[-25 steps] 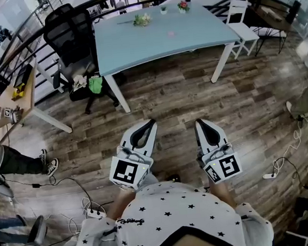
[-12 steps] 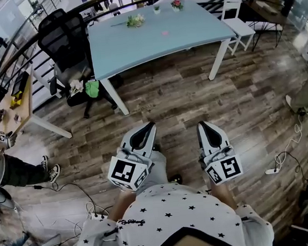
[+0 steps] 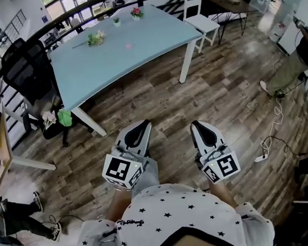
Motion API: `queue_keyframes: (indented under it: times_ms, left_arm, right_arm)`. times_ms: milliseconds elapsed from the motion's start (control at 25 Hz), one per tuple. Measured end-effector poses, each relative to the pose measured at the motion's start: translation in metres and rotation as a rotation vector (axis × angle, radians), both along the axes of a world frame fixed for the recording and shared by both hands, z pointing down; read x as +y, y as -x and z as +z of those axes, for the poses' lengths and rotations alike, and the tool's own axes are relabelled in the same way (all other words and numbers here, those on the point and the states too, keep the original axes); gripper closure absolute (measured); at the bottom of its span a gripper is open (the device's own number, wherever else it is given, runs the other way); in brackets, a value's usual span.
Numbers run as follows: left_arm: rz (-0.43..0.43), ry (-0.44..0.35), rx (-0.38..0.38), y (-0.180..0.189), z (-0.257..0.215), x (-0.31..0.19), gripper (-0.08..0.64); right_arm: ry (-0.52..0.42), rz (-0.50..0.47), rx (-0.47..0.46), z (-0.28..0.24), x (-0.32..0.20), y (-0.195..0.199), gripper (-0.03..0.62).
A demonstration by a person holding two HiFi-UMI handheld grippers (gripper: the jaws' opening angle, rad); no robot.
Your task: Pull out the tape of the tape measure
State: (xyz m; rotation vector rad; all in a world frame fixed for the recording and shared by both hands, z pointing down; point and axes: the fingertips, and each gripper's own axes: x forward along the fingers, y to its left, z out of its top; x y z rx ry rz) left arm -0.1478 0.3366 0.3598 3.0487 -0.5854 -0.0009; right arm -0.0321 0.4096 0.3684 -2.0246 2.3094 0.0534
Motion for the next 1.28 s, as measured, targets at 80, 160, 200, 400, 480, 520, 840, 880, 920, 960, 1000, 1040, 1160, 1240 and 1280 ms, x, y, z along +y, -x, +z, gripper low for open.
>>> queue_keyframes:
  times_ms: [80, 160, 200, 400, 480, 520, 840, 880, 920, 960, 1000, 1040, 1160, 1240, 1280]
  left_arm:
    - [0.019, 0.002, 0.001, -0.010, 0.000, -0.019, 0.528]
    - [0.027, 0.001, 0.001, -0.016, 0.002, -0.039, 0.528]
    - [0.028, 0.001, 0.002, -0.018, 0.003, -0.050, 0.528]
    - [0.015, 0.014, 0.015, -0.017, 0.002, -0.106, 0.528]
    - [0.009, 0.013, 0.018, -0.014, 0.001, -0.124, 0.528]
    - [0.005, 0.012, 0.017, -0.013, 0.002, -0.133, 0.528]
    - [0.042, 0.034, 0.024, -0.011, 0.004, -0.198, 0.528]
    - [0.046, 0.034, 0.026, -0.011, 0.005, -0.205, 0.528]
    - [0.048, 0.036, 0.029, -0.011, 0.005, -0.213, 0.528]
    - [0.047, 0.039, 0.031, -0.010, 0.006, -0.220, 0.528]
    - [0.045, 0.043, 0.034, -0.008, 0.007, -0.228, 0.528]
    - [0.043, 0.047, 0.037, -0.005, 0.007, -0.235, 0.528]
    - [0.033, 0.059, 0.051, 0.007, 0.008, -0.257, 0.528]
    - [0.019, 0.058, 0.055, 0.013, 0.009, -0.270, 0.528]
    - [0.011, 0.056, 0.052, 0.016, 0.009, -0.275, 0.528]
  right_arm:
    - [-0.003, 0.020, 0.008, -0.002, -0.017, -0.011, 0.579]
    - [-0.005, 0.026, 0.007, -0.002, -0.038, -0.018, 0.578]
    - [-0.005, 0.023, 0.005, -0.002, -0.049, -0.019, 0.577]
    - [-0.014, -0.011, 0.010, -0.010, -0.107, -0.018, 0.568]
    - [-0.019, -0.021, 0.014, -0.013, -0.127, -0.016, 0.568]
    - [-0.021, -0.026, 0.015, -0.014, -0.137, -0.015, 0.568]
    - [0.002, -0.011, 0.020, -0.016, -0.199, -0.009, 0.563]
    - [0.006, -0.008, 0.023, -0.016, -0.206, -0.009, 0.563]
    - [0.010, -0.005, 0.027, -0.016, -0.214, -0.009, 0.562]
    - [0.013, -0.002, 0.030, -0.016, -0.221, -0.008, 0.561]
    - [0.016, 0.000, 0.032, -0.016, -0.228, -0.008, 0.561]
    - [0.018, 0.000, 0.032, -0.016, -0.236, -0.006, 0.561]
    - [0.015, -0.009, 0.035, -0.018, -0.258, -0.001, 0.558]
    - [0.011, -0.013, 0.039, -0.020, -0.270, 0.001, 0.557]
    - [0.011, -0.015, 0.039, -0.020, -0.275, 0.002, 0.555]
